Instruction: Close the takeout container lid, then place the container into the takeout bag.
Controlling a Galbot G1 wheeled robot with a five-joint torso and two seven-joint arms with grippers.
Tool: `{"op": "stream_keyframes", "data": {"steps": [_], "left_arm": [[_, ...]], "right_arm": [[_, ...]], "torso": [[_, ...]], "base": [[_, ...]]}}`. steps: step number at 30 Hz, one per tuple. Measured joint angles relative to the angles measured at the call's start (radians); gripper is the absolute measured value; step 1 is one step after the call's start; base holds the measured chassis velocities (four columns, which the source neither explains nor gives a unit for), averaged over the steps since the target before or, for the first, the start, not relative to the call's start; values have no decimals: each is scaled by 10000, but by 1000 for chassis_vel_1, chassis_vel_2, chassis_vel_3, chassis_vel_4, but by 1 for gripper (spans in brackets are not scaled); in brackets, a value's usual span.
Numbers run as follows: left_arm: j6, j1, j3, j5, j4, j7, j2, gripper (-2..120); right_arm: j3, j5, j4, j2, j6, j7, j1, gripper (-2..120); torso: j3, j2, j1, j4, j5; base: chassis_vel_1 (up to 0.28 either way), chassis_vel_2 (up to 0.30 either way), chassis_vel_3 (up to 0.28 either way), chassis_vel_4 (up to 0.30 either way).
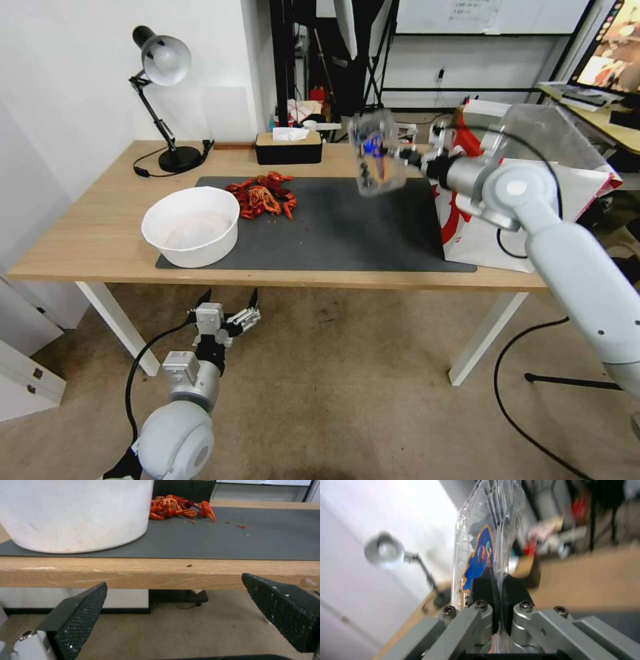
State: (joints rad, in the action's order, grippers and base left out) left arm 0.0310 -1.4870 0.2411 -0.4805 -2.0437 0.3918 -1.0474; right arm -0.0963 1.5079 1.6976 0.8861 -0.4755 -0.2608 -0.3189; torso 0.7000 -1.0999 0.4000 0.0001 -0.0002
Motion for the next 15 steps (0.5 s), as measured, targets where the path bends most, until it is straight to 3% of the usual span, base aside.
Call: {"op": "stream_keyframes", "data": {"steps": [6, 7, 11, 15], "left_arm": [[5, 41, -72, 1, 91, 28, -121, 100], [5, 41, -72, 1, 91, 28, -121, 100], [76, 82, -157, 6, 213, 41, -155, 100], [77, 175, -251, 6, 235, 60, -179, 100]], "right_arm": [[-91, -1835, 375, -794, 642, -1311, 877, 0], [-91, -1835, 375, -794, 642, -1311, 877, 0], [-289, -3929, 582, -1715, 499, -1854, 704, 0], [-506, -4621, 811, -2063, 319, -2092, 218, 0]], "torso": [[0, 0, 0, 0, 2], [0, 0, 0, 0, 2], [0, 0, 0, -3, 3], [0, 0, 0, -4, 6]], "base": [[0, 0, 0, 0], [0, 0, 0, 0], [0, 0, 0, 0], [0, 0, 0, 0]]}}
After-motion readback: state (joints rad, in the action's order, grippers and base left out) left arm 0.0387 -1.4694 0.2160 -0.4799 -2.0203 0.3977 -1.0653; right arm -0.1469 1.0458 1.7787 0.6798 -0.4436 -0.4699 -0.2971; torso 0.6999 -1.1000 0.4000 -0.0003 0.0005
